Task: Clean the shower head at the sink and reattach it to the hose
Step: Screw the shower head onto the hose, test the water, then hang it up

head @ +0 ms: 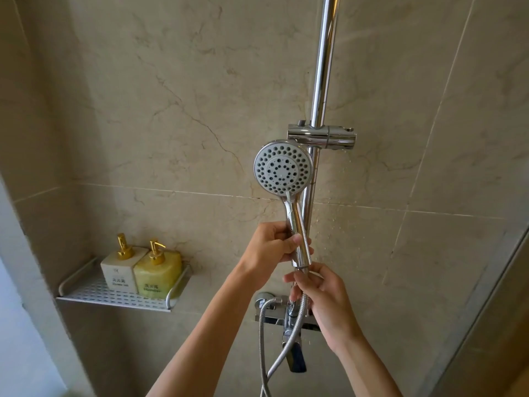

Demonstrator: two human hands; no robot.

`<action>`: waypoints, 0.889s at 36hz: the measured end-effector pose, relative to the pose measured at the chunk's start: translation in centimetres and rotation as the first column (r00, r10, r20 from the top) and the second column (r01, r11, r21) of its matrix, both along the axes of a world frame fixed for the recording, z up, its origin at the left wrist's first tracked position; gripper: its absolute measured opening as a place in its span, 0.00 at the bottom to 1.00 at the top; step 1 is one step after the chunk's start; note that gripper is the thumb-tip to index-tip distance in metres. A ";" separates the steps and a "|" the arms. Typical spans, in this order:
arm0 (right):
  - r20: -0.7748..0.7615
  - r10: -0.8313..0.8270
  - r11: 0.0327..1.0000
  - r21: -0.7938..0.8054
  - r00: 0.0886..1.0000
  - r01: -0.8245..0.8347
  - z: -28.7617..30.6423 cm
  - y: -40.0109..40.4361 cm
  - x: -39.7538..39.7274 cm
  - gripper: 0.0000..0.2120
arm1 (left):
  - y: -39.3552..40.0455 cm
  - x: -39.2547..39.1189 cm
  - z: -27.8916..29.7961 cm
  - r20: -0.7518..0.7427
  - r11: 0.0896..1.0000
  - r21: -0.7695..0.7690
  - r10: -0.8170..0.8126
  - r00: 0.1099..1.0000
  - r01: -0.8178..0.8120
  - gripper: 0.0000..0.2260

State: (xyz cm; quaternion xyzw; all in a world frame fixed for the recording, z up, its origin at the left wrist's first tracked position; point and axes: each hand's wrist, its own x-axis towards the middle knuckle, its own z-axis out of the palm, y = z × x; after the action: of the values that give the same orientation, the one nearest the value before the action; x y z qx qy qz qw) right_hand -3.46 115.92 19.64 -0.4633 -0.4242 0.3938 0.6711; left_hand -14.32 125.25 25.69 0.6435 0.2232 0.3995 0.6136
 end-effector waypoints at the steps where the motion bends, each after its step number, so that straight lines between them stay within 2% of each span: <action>1: 0.006 0.003 1.000 0.004 1.000 -0.003 -0.1 0.1 0.2 0.13 | 0.0 0.1 0.1 0.000 1.000 0.000 -0.002 1.000 0.002 0.06; 5: 0.032 0.041 0.999 0.004 0.999 -0.041 0.0 0.2 0.4 0.08 | 0.0 0.1 0.3 0.000 1.000 -0.004 -0.020 1.000 0.020 0.07; 9: -0.080 0.129 0.992 -0.007 0.989 -0.130 0.1 0.1 0.6 0.13 | 0.0 0.1 0.4 0.003 0.999 -0.008 -0.042 0.999 0.042 0.08; 12: -0.095 0.157 0.987 -0.003 0.983 -0.158 0.1 0.1 1.1 0.13 | -0.1 0.1 0.5 0.004 0.999 -0.009 -0.044 0.999 0.044 0.09; 14: -0.053 0.153 0.988 0.006 0.987 -0.153 -0.1 0.1 1.3 0.12 | -0.1 0.2 0.5 -0.003 1.000 0.005 -0.030 1.000 0.030 0.09; 17: 0.111 0.110 0.993 0.031 0.988 -0.115 -0.1 0.0 1.3 0.11 | 0.0 0.4 0.6 -0.011 1.000 0.015 -0.002 1.000 0.003 0.08; 19: 0.162 0.061 0.996 0.051 0.985 -0.070 -0.1 0.2 1.2 0.13 | -0.1 0.4 0.6 -0.008 1.000 0.017 -0.005 1.000 0.005 0.08; 21: 0.128 0.068 0.996 0.056 0.990 -0.075 -0.2 0.3 1.2 0.16 | -0.3 0.5 0.6 -0.007 0.999 0.022 -0.024 1.000 0.024 0.07; 24: -0.032 0.185 0.982 0.036 0.982 -0.184 -0.5 0.2 1.5 0.16 | -0.6 0.3 0.8 -0.014 0.995 0.014 -0.098 0.995 0.098 0.06; 27: -0.167 0.332 0.943 0.038 0.929 -0.330 -0.5 -0.1 2.3 0.15 | -0.8 0.2 1.1 0.009 0.977 -0.009 -0.213 0.977 0.213 0.08; 32: -0.244 0.482 0.874 0.060 0.841 -0.483 -0.6 -0.3 3.1 0.18 | -0.8 0.2 1.1 0.046 0.957 -0.032 -0.287 0.957 0.288 0.08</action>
State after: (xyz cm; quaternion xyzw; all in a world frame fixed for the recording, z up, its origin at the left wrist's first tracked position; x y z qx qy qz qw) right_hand -0.35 115.65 19.07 -0.2893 -0.4376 0.6062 0.5978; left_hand -14.10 124.44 26.78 0.6489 0.1224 0.3148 0.6818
